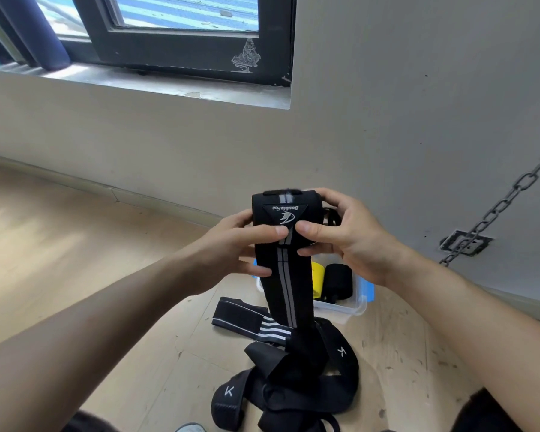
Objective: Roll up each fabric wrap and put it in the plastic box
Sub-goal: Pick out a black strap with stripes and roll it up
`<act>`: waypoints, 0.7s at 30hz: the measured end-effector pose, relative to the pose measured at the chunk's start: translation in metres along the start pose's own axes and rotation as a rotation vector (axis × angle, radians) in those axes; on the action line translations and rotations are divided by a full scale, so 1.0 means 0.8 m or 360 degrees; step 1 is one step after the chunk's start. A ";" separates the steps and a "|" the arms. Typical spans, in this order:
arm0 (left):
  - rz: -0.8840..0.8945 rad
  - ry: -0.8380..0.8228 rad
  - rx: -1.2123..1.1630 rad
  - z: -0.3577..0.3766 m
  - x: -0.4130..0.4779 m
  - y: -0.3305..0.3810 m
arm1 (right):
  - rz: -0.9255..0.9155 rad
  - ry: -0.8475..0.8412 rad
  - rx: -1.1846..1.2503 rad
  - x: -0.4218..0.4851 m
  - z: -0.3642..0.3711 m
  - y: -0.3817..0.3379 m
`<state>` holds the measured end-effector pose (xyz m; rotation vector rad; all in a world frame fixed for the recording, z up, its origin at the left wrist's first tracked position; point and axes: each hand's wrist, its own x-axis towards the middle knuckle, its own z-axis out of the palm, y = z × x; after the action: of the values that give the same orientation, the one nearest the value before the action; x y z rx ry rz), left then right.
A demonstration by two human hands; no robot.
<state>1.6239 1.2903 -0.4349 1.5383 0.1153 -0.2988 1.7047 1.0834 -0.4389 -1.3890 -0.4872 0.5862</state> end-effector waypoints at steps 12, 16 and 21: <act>0.0059 0.0140 -0.0063 -0.002 0.003 -0.001 | 0.0037 -0.0022 -0.0211 0.000 0.004 -0.001; 0.0173 0.0183 -0.0110 -0.005 0.004 0.000 | 0.0267 -0.0165 -0.0096 0.001 0.001 -0.004; 0.0245 0.0171 -0.0096 -0.002 0.002 -0.005 | 0.0260 -0.0098 -0.0078 0.002 0.005 -0.005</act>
<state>1.6245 1.2918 -0.4388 1.4938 0.0890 -0.0897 1.7037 1.0866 -0.4346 -1.4698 -0.4424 0.7559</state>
